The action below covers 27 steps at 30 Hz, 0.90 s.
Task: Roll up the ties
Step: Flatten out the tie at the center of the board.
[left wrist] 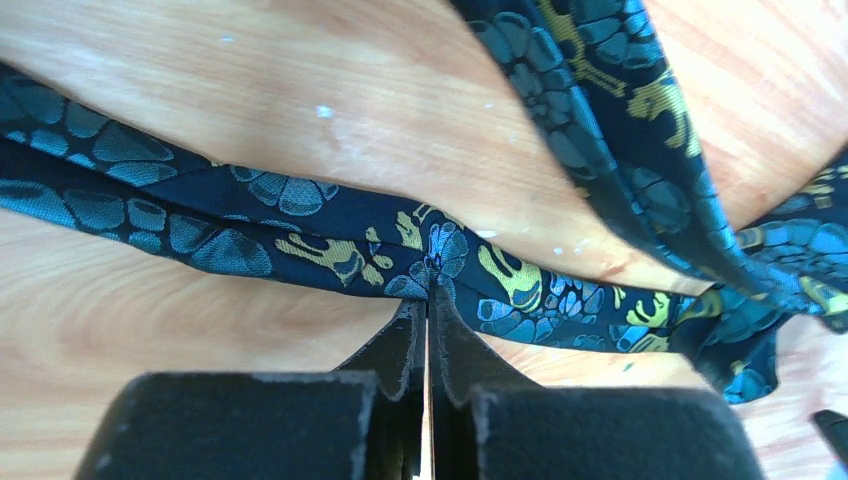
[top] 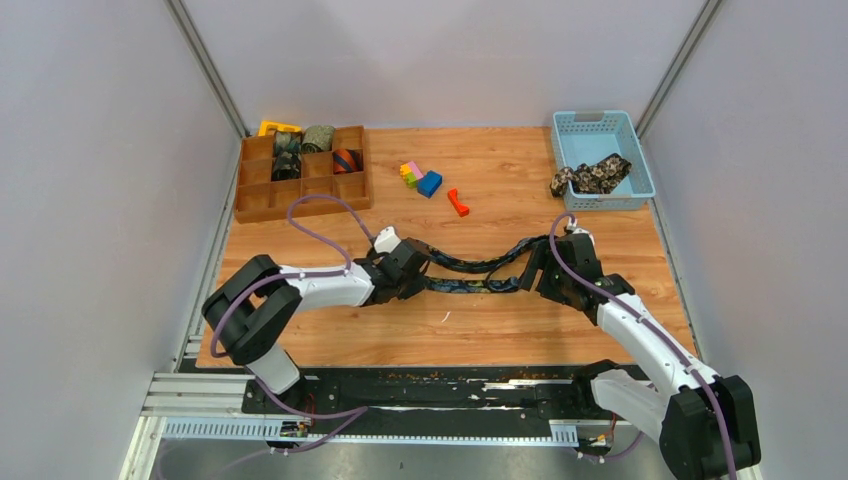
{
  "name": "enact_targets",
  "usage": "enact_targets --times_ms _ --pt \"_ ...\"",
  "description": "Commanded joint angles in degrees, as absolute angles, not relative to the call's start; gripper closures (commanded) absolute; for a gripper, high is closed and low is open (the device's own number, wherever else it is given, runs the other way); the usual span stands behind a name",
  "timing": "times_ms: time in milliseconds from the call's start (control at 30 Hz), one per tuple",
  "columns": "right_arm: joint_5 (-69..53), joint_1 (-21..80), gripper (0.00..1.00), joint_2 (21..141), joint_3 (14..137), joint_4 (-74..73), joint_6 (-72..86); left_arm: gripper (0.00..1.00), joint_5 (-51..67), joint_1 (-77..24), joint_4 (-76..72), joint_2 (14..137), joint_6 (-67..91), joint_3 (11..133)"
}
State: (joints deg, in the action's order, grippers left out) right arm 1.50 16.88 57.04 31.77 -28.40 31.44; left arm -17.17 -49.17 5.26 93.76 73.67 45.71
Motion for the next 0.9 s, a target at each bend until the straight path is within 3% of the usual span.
enact_targets --times_ms 0,367,600,733,867 --pt "3.82 17.27 0.21 57.7 32.65 -26.99 31.4 1.0 -22.67 -49.19 13.04 86.49 66.04 44.1" --pt "4.09 17.31 0.21 64.13 34.01 -24.09 31.52 1.0 -30.79 -40.14 34.39 69.94 50.28 45.12" --pt "3.32 17.31 0.22 65.94 35.57 -23.94 31.06 1.0 -19.99 -27.24 31.42 70.93 43.52 42.03" --pt "3.36 17.3 0.22 65.36 35.6 -24.41 30.47 0.91 -18.6 -24.32 30.3 74.37 41.36 43.81" --pt "2.03 17.29 0.23 65.05 35.51 -24.55 29.75 0.66 -17.24 -22.7 31.56 77.89 38.47 48.25"
